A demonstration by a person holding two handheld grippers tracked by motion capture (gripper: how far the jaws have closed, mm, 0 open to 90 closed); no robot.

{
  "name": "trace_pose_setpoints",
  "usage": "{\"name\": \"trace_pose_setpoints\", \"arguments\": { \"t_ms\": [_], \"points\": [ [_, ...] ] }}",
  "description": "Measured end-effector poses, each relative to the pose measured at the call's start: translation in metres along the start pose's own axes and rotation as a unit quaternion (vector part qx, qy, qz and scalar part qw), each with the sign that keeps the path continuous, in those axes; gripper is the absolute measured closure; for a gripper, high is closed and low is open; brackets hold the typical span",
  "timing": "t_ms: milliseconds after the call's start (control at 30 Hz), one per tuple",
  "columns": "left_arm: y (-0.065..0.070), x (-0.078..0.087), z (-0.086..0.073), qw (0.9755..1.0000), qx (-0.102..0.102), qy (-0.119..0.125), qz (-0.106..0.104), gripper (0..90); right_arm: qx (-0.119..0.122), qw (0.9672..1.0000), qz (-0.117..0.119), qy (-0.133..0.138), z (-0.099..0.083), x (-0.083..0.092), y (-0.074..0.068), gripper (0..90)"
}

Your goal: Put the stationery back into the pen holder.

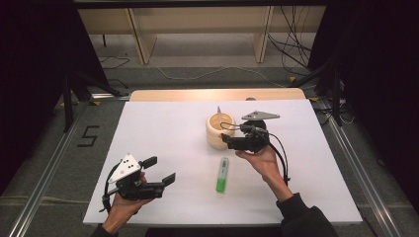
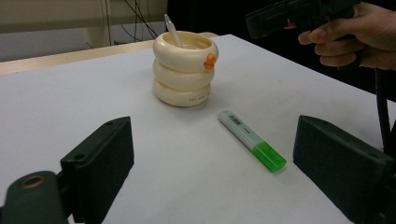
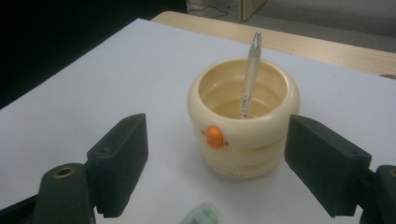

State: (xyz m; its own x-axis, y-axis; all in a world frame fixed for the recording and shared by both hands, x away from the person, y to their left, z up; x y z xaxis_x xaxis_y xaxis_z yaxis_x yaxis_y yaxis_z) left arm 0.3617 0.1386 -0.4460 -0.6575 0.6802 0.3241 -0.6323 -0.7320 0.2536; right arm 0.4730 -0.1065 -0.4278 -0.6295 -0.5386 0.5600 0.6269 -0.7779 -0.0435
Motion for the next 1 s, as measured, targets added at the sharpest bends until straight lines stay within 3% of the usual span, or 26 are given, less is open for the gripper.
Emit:
{"name": "trace_pose_setpoints", "arguments": {
  "t_ms": [500,1000],
  "points": [
    [0.0,0.0,0.0,1.0,-0.001,0.0,-0.001,11.9,0.019,0.999,-0.003,-0.041,-0.021,-0.004,-0.004,21.4],
    [0.0,0.0,0.0,1.0,0.0,0.0,-0.001,11.8,0.037,0.9964,0.013,-0.076,-0.037,-0.012,-0.016,21.8]
  ]
}}
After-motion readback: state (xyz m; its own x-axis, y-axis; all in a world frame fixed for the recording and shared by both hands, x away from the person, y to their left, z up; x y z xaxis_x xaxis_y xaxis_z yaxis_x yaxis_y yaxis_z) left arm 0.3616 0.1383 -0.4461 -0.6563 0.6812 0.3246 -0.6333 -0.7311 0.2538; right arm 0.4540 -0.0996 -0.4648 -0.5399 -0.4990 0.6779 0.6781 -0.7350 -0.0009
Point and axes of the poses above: each handheld gripper's, and its own axes: x roughly backward along the jaws, z roughly out of its top, y roughly to its right, the point moved 8 cm from there along -x, roughly forward along the jaws, and after that the axes turned 6 degrees about x, right-handed, at the moved point
